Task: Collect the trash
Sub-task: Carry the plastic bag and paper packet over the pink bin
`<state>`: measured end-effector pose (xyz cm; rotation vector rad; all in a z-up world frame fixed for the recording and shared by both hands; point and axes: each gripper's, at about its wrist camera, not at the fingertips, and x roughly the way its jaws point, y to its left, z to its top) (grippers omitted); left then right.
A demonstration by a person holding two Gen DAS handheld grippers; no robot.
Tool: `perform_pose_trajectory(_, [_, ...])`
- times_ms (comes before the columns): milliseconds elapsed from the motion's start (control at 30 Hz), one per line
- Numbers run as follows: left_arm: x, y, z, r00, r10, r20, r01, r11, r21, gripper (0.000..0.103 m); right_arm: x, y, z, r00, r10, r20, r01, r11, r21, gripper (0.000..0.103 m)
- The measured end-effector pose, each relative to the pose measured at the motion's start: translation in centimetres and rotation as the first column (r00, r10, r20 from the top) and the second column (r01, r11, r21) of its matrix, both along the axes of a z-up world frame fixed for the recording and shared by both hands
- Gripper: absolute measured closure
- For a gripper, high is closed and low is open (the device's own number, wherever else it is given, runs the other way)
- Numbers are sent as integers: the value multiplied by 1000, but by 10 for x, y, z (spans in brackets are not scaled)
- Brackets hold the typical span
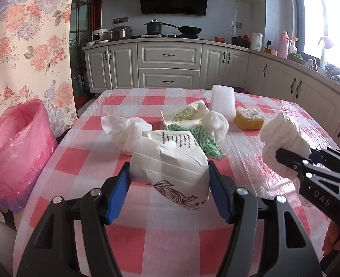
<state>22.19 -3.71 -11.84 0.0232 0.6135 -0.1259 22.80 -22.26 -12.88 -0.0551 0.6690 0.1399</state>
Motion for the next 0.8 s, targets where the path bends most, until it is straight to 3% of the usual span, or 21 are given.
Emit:
perform_pose_trajectory(367, [-45,10,4,999,-10,49,9,1000,13,40,-41,13,15,998,55,42,-57,997,56,68])
perform_pose_trajectory(800, [-82,46,24,992,48,120,-48,999,-4,40,-64,52,31,984,158,84,-161,986,32,68])
